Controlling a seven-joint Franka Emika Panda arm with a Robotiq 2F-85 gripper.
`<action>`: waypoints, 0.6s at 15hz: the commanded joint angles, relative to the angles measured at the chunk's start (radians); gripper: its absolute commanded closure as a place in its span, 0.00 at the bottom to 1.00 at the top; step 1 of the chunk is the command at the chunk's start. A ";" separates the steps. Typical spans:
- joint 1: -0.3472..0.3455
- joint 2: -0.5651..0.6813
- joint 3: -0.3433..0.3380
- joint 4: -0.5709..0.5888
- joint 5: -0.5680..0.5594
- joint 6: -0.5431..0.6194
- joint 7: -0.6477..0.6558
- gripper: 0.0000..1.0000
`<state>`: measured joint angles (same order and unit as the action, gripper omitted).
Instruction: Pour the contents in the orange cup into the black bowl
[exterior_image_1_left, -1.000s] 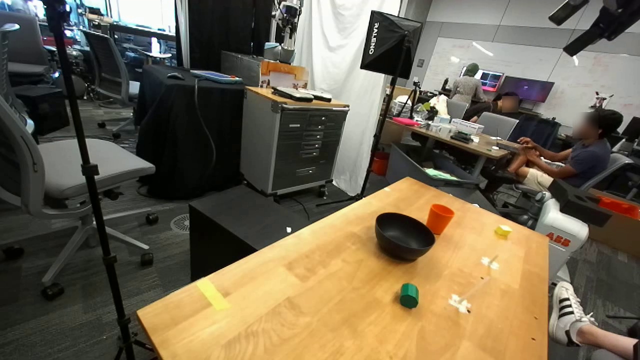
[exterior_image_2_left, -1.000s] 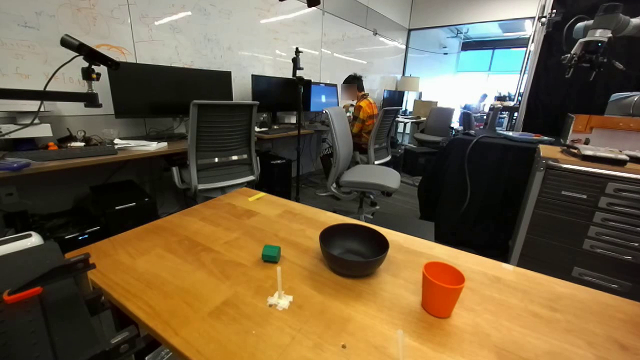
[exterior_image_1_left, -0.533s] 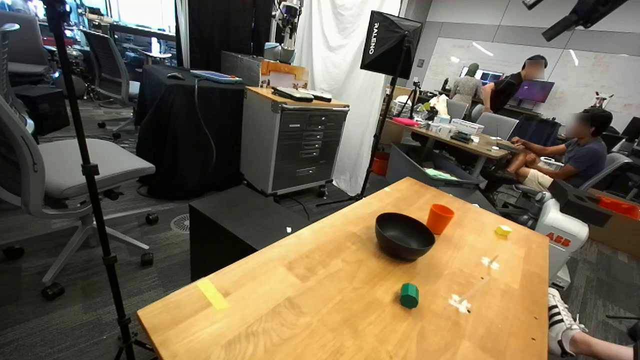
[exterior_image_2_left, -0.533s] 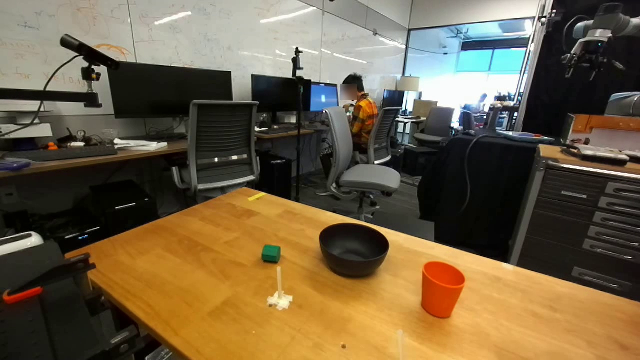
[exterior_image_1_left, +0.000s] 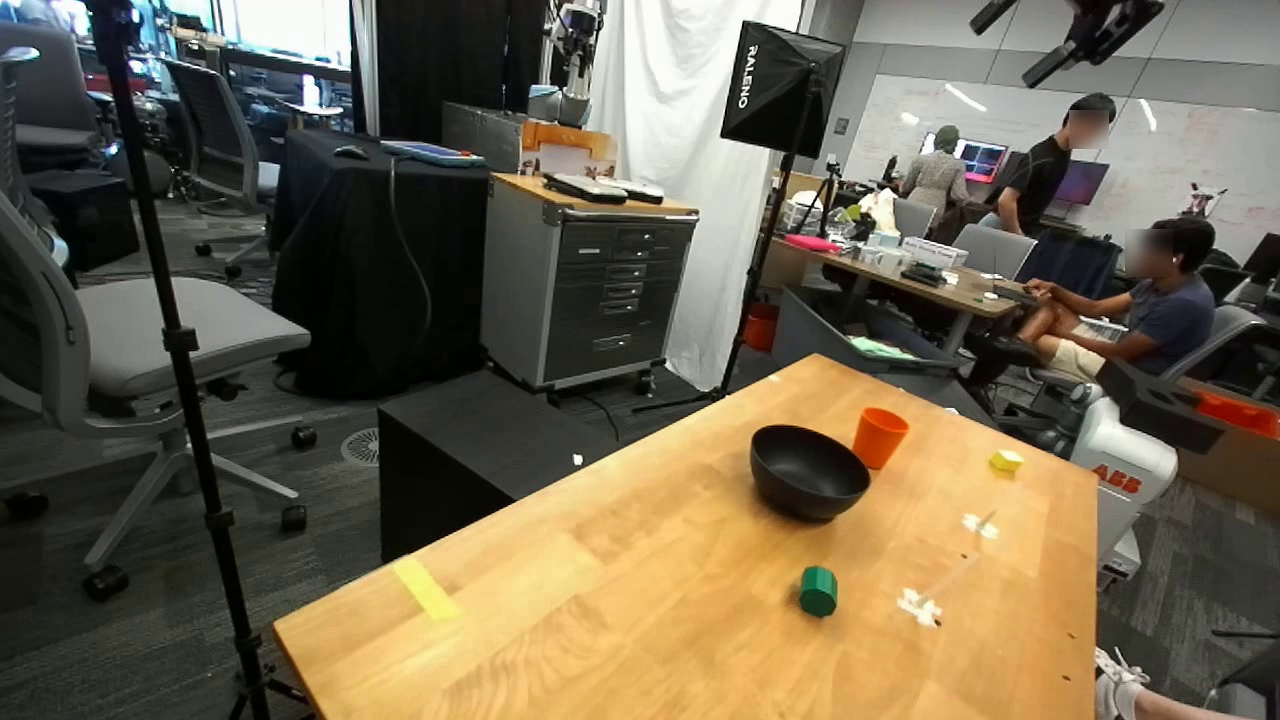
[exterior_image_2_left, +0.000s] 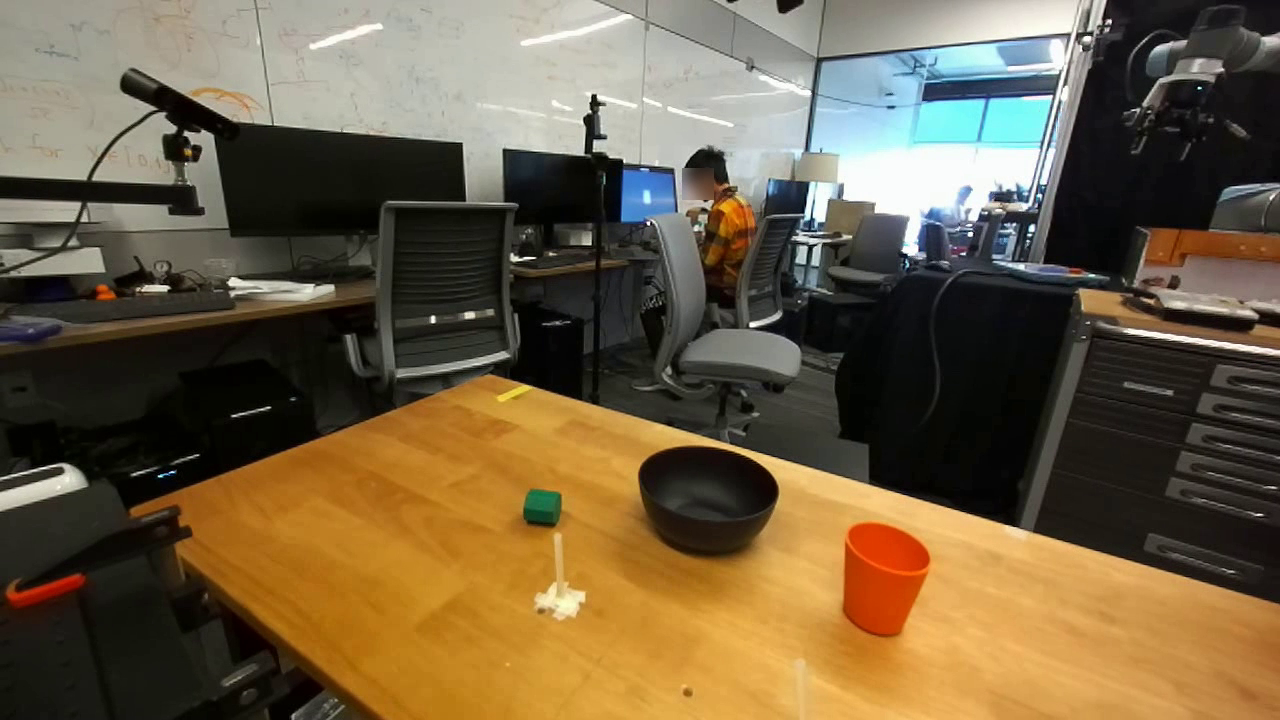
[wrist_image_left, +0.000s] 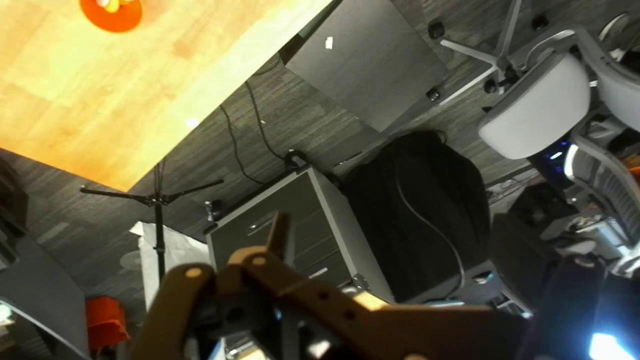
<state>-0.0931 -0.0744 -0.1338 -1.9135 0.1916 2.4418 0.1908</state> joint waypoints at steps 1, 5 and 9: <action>-0.040 0.195 -0.019 0.245 -0.030 -0.158 0.097 0.00; -0.067 0.344 -0.038 0.420 -0.030 -0.289 0.158 0.00; -0.087 0.459 -0.036 0.530 -0.012 -0.323 0.153 0.00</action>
<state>-0.1672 0.2820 -0.1666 -1.5250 0.1759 2.1764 0.3234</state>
